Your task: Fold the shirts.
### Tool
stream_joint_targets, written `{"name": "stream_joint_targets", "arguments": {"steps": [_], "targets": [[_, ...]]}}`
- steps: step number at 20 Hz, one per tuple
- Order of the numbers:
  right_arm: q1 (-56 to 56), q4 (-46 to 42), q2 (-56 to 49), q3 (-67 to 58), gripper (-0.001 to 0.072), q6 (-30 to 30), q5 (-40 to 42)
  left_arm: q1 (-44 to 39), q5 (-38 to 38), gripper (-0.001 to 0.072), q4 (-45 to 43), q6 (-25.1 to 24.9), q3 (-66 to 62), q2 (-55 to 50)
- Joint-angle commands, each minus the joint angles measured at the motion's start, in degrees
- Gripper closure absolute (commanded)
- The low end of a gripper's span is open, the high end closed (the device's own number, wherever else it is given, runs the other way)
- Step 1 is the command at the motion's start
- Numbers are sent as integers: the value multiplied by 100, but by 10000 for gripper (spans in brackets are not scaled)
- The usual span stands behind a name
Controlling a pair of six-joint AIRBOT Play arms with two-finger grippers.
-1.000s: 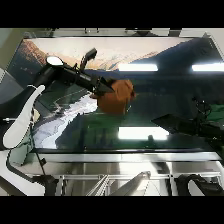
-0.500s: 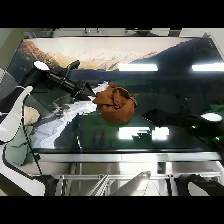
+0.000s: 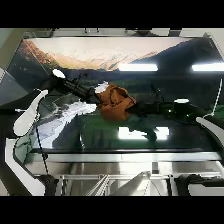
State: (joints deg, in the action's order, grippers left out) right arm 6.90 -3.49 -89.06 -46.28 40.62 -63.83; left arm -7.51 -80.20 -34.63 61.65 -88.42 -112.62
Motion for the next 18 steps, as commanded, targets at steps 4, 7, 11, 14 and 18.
{"name": "stream_joint_targets", "arguments": {"steps": [4, 7, 11, 14, 18], "targets": [[-811, 109, 975, -461, 687, 251, -750, 726, -291, 704, 2516, -544, -17, 708], [-1499, 411, 1742, -1325, 687, 645, -1259, 1196, -890, 703, 3648, -710, -363, 1832], [-1655, 426, 2594, -2734, 687, 970, -1268, 1226, -935, 692, 3652, -527, -1445, 2933], [-1314, -195, 2859, -2835, 687, 1147, -1222, 876, -935, 685, 2503, -219, -1786, 3377], [-339, -2085, 2793, -2339, 687, 1786, -852, 234, -962, 685, 1132, -7, -1132, 3558]]}}
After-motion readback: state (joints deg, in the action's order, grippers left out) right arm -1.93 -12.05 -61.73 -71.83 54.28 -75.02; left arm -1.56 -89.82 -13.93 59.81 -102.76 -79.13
